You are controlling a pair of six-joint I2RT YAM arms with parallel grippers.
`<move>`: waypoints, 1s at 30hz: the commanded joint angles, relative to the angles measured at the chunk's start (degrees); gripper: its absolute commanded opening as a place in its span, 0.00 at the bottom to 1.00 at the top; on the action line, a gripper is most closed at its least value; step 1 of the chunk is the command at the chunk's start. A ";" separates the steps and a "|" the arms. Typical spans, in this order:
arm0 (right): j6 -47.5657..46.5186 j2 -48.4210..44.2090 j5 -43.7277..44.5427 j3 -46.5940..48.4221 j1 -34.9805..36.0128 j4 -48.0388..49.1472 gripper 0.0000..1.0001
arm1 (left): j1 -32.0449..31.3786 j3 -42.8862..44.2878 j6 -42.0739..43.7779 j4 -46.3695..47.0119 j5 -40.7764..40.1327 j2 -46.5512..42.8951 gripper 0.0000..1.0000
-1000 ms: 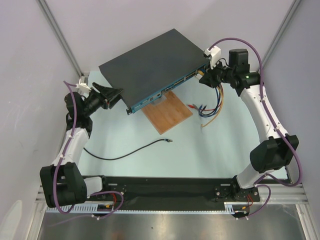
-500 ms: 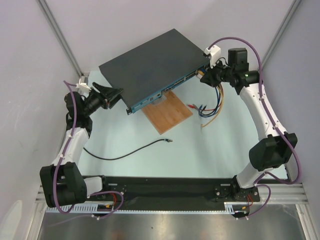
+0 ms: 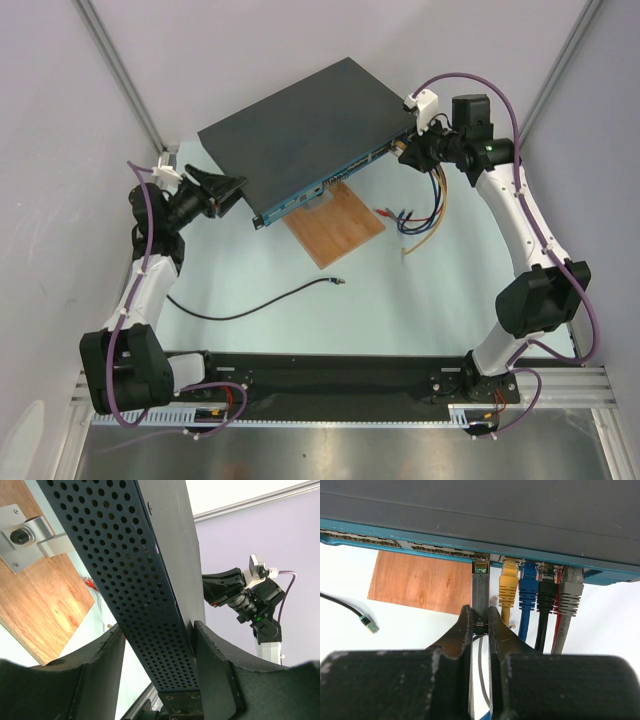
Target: Insert the plug into the switch port
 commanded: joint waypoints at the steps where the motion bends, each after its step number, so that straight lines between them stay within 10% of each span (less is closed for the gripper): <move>1: 0.28 -0.06 0.28 3.18 0.64 1.48 0.00 | -1.57 0.96 4.83 -0.53 -0.57 2.45 0.00; 30: 0.45 -1.20 -0.77 3.45 0.82 1.04 0.00 | -1.57 0.78 4.83 -0.27 -0.57 2.45 0.00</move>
